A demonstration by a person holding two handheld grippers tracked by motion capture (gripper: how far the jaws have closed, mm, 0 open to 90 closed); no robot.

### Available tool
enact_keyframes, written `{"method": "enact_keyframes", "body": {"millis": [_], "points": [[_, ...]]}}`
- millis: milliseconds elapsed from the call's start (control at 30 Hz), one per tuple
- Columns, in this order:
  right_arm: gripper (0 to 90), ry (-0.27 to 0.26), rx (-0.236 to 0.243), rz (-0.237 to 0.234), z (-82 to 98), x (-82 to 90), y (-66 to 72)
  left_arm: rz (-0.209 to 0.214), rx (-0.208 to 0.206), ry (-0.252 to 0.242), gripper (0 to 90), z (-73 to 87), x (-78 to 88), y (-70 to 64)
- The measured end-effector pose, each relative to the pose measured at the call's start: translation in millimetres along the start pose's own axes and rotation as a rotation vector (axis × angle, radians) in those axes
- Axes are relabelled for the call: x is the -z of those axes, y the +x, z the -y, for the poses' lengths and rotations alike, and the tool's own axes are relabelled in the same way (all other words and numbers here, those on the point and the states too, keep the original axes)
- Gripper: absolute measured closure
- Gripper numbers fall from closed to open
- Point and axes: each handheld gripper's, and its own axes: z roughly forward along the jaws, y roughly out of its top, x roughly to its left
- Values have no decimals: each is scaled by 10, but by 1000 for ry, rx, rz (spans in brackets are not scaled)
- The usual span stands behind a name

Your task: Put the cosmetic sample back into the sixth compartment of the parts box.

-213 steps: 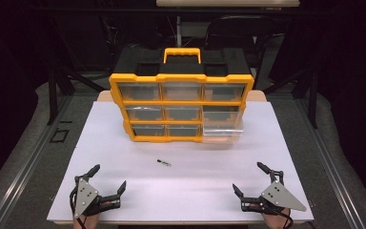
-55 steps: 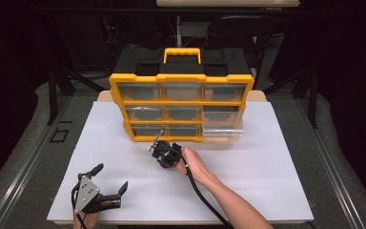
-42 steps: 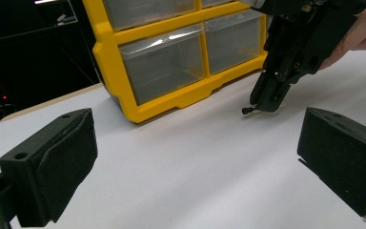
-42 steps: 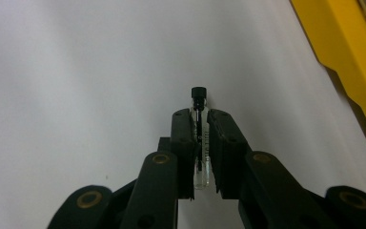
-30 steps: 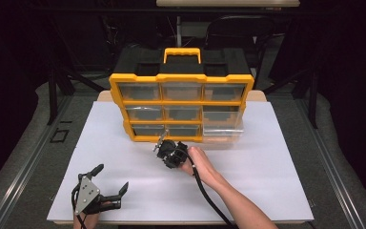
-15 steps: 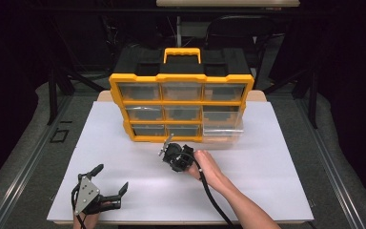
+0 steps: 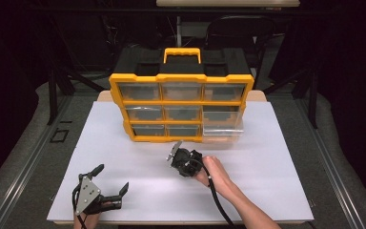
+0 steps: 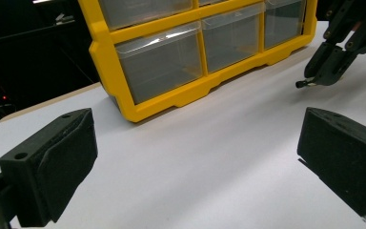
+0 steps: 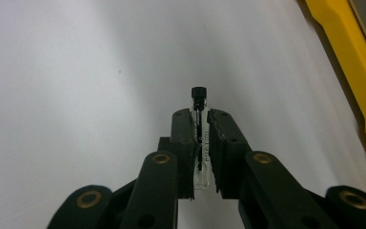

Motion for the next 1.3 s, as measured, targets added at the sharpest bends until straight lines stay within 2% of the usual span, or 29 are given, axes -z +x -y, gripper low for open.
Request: {"method": "enact_keyframes", "body": {"millis": [267,300,333,367,467,900,1300], "points": [[809,-8,-29,1,184,50,4,0,-3,3,0,-1,-2,-2],[809,8,-33,14,200,66,8,0,-2,4,0,-1,-3,-2],[809,-5,-37,3,223,63,4,-1,-3,4,0,-1,-3,0],[809,5,-34,18,239,76,3,-1,-2,3,0,-1,-3,0],[809,-7,-46,12,299,90,-11,-4,-1,1,0,0,-1,2],[809,-8,-96,49,553,229,-53,-5,-1,0,0,-1,10,4],[809,-19,-159,88,807,408,-166,-4,-5,1,0,-1,3,-1]]}}
